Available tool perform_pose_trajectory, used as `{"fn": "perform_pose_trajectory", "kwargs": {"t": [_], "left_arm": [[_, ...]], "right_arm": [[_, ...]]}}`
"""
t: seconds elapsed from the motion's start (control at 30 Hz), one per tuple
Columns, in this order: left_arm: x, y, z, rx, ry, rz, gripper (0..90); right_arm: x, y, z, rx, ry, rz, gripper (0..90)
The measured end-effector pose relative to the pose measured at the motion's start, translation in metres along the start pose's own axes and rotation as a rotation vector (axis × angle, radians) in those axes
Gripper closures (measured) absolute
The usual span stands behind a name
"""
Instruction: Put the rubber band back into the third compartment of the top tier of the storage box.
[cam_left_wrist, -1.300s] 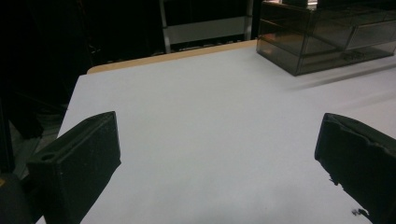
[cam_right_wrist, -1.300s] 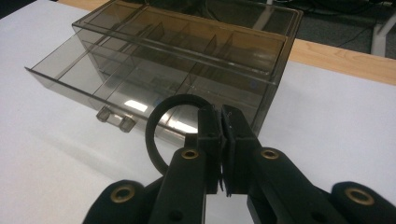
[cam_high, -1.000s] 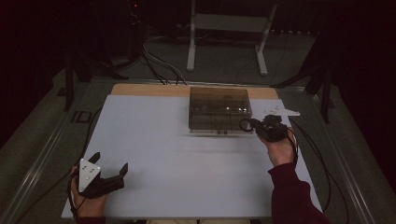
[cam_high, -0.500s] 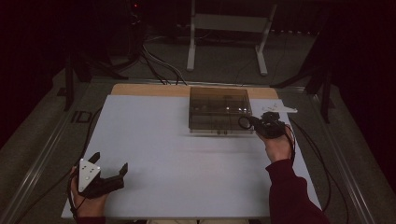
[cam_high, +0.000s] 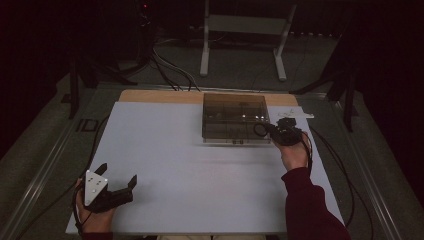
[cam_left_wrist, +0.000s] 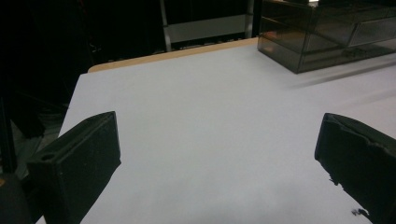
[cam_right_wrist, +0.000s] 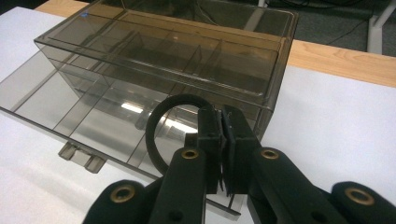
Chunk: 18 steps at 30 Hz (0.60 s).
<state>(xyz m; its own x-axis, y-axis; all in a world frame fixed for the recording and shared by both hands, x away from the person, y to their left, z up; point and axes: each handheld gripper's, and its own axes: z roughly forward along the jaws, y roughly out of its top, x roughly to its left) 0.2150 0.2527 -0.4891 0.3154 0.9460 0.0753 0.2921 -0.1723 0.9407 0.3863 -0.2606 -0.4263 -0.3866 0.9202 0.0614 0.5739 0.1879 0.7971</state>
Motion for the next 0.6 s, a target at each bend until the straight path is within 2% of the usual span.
{"fn": "perform_pose_trajectory", "kwargs": {"t": [0.6], "left_arm": [[-0.001, 0.000, 0.001, 0.004, -0.002, 0.005, 1.1]], "right_arm": [[0.003, 0.000, 0.016, 0.021, -0.011, 0.006, 87.6]]}}
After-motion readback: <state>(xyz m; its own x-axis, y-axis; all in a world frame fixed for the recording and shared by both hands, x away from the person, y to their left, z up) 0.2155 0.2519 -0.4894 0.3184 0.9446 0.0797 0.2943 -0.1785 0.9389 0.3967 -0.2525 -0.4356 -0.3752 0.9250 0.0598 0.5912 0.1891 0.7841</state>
